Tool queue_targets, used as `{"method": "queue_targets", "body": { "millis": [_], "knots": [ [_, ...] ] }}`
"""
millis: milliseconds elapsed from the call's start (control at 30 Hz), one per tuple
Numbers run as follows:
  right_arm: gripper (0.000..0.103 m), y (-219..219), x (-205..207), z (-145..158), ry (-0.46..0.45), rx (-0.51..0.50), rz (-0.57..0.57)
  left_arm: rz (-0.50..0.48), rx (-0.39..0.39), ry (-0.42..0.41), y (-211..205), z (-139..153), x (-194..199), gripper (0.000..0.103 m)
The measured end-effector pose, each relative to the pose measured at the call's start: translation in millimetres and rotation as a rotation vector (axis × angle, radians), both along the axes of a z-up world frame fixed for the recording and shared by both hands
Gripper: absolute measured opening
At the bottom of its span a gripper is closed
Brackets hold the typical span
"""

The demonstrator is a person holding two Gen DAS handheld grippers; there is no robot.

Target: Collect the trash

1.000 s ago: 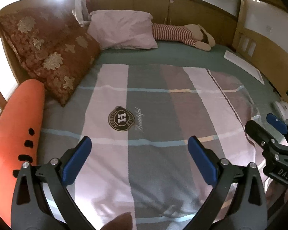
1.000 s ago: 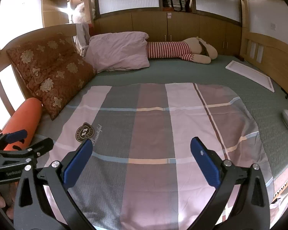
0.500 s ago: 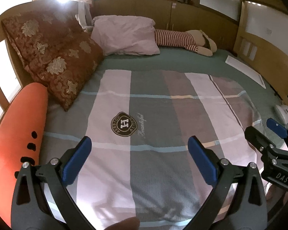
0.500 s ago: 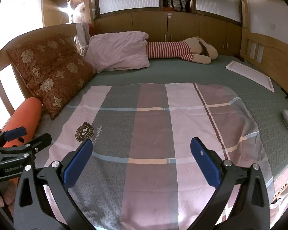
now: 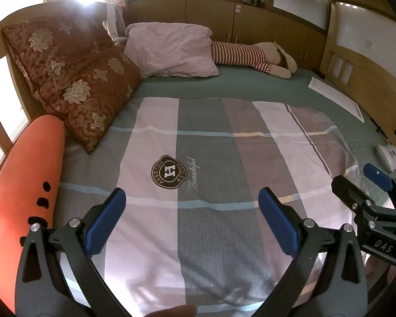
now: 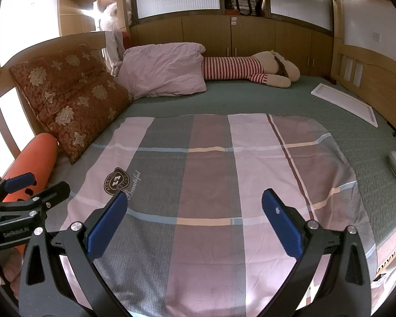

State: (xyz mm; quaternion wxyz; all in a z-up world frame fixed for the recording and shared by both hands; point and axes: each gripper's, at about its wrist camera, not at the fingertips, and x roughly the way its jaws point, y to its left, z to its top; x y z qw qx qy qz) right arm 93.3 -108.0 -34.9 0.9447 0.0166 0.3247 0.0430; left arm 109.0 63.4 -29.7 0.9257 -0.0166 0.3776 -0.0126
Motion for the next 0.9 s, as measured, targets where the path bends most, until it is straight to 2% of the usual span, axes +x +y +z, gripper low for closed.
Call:
{"method": "queue_targets", "body": {
  "millis": [900],
  "knots": [
    [0.099, 0.4, -0.3, -5.6, 0.006, -0.001, 0.005, -0.006, 0.009, 0.005, -2.5, -0.7, 0.2, 0.1]
  ]
}}
